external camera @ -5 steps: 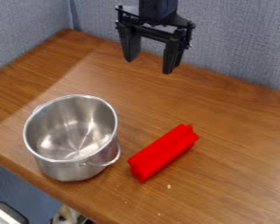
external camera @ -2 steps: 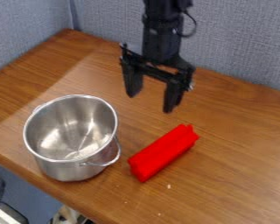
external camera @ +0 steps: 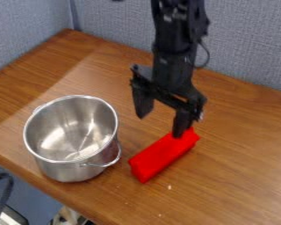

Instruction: Put the red object in the metal pot

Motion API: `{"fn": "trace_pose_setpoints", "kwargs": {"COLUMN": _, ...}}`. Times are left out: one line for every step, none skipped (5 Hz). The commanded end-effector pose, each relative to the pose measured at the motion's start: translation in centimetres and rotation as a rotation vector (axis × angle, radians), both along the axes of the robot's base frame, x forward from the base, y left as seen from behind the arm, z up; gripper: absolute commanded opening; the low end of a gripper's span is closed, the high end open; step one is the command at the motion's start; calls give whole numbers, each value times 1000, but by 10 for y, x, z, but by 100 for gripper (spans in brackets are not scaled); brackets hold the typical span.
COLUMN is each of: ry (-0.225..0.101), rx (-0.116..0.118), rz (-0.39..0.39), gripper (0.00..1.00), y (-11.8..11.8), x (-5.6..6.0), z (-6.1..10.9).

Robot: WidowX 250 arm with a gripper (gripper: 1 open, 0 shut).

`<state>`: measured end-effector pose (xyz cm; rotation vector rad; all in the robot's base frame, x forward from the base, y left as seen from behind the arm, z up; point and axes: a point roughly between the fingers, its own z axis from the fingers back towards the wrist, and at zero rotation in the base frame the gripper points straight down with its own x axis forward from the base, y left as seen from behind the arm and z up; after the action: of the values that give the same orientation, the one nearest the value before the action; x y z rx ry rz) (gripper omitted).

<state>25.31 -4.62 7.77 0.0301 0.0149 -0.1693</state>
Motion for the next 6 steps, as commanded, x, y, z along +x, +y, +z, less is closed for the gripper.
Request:
{"fn": "trace_pose_setpoints", "kwargs": {"ry": -53, "rx": 6, "rz": -30, "gripper": 100, "y": -3, "x": 1, "z": -9}}
{"fn": "trace_pose_setpoints", "kwargs": {"ry": -81, "rx": 10, "rz": -49, "gripper": 100, "y": -4, "x": -1, "z": -22}}
{"fn": "trace_pose_setpoints", "kwargs": {"ry": -98, "rx": 11, "rz": -57, "gripper": 100, "y": -6, "x": -1, "z": -34}}
{"fn": "trace_pose_setpoints", "kwargs": {"ry": -110, "rx": 7, "rz": -60, "gripper": 100, "y": -6, "x": -1, "z": -45}}
{"fn": "trace_pose_setpoints", "kwargs": {"ry": -134, "rx": -7, "rz": -53, "gripper": 100, "y": -5, "x": -1, "z": -49}}
{"fn": "trace_pose_setpoints", "kwargs": {"ry": -139, "rx": -20, "rz": -44, "gripper": 0, "y": -5, "x": -1, "z": -49}}
